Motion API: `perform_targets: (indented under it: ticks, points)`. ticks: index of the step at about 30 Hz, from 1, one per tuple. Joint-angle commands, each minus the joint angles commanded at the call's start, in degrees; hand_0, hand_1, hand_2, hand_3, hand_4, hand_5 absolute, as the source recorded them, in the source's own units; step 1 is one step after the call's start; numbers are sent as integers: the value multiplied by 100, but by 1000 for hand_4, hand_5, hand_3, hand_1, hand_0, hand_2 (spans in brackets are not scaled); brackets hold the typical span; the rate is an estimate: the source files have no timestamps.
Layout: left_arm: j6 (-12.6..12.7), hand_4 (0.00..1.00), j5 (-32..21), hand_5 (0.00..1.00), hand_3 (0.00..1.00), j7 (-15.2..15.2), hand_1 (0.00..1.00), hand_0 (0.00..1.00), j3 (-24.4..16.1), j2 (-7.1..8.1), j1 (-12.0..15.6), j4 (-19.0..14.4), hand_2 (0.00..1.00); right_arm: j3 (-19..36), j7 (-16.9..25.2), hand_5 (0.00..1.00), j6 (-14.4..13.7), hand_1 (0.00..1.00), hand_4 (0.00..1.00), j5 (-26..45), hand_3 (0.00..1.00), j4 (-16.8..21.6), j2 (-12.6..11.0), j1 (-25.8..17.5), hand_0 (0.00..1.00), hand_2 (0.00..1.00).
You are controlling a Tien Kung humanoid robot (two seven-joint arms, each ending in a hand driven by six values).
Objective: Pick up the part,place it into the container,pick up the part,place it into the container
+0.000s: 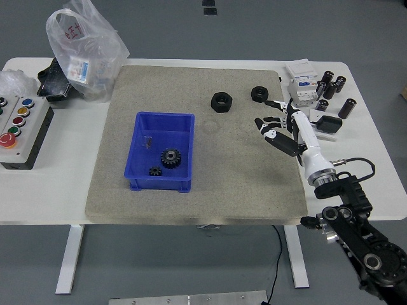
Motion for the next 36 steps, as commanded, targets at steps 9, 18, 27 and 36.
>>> perform_targets:
  ticks: [9, 18, 27, 36]
  points:
    - [-36, 627, -124, 266, 644, -177, 632, 607, 179, 30, 10, 0, 612, 549, 224, 292, -22, 692, 772, 205, 731, 60, 45, -419, 679, 737]
    - [-31, 629, -137, 265, 645, -139, 633, 607, 170, 36, 20, 0, 612, 715, 229, 287, -118, 693, 778, 23, 724, 108, 75, -394, 680, 736]
    - [-28, 633, -151, 266, 646, -125, 633, 607, 179, 35, 4, 0, 613, 654, 267, 288, -101, 694, 782, 18, 727, 136, 104, -344, 682, 737]
    - [-23, 637, -166, 267, 646, -122, 633, 607, 170, 9, 1, 0, 613, 692, 300, 291, -50, 694, 797, 74, 732, 123, 111, -366, 686, 737]
